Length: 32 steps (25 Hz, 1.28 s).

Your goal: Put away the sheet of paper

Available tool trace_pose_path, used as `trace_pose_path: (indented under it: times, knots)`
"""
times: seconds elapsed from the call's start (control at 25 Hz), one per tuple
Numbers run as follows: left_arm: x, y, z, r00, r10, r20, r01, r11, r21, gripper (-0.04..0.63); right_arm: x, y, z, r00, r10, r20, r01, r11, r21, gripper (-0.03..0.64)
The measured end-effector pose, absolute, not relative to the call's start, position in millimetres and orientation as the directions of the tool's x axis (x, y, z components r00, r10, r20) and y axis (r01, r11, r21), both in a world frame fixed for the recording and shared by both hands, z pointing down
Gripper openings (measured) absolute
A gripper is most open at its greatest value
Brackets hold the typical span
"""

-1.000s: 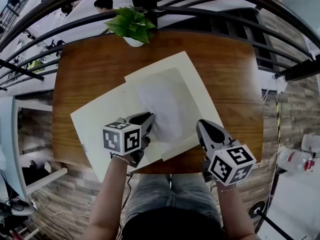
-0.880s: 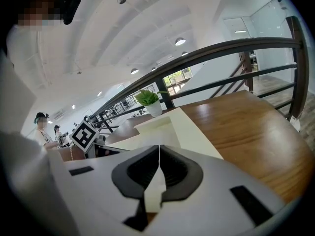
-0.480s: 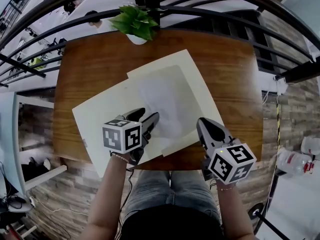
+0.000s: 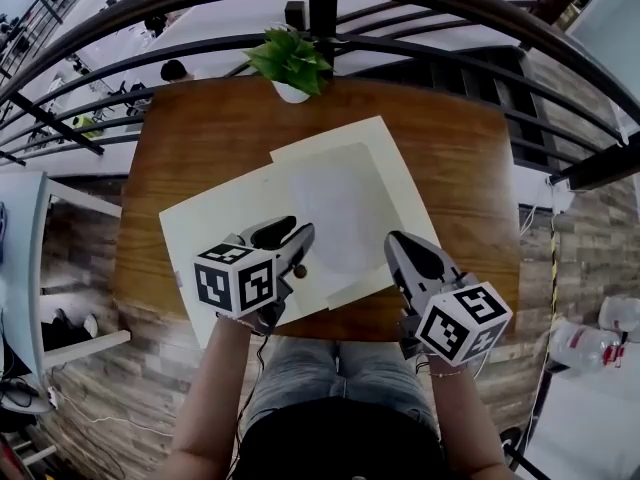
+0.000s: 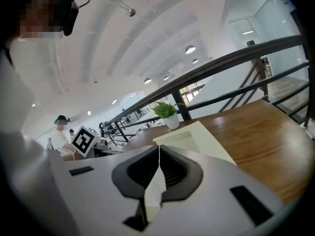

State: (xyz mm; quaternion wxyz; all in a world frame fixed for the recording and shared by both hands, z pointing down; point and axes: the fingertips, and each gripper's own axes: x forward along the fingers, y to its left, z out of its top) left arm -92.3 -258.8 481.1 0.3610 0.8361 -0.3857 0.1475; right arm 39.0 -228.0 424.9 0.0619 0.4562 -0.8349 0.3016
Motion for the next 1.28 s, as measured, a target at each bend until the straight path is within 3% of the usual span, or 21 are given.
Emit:
trace_pose_path:
  times: [0.4,0.84,1.28]
  knots:
    - [-95.5,-240.0,421.4,0.653,-0.621,0.434,-0.756,-0.496,0.428,0.082,5.7,-227.4,369.6,-0.680,-0.689,0.252,-0.720,0.562,-0.407,0.026]
    - [-110.2,-223.7,359.9,0.642,-0.733,0.226,-0.736,-0.507,0.449,0.035,-13.6,-221.5,335.2,-0.721,-0.663,0.199,-0.680,0.624,-0.386,0.026]
    - [-115.3,-206.5,358.5,0.598,-0.770,0.223,-0.762,-0.459,0.457,0.026,-50.2,-209.8,329.5,-0.794,-0.579,0.189,-0.605,0.719,-0.343,0.026]
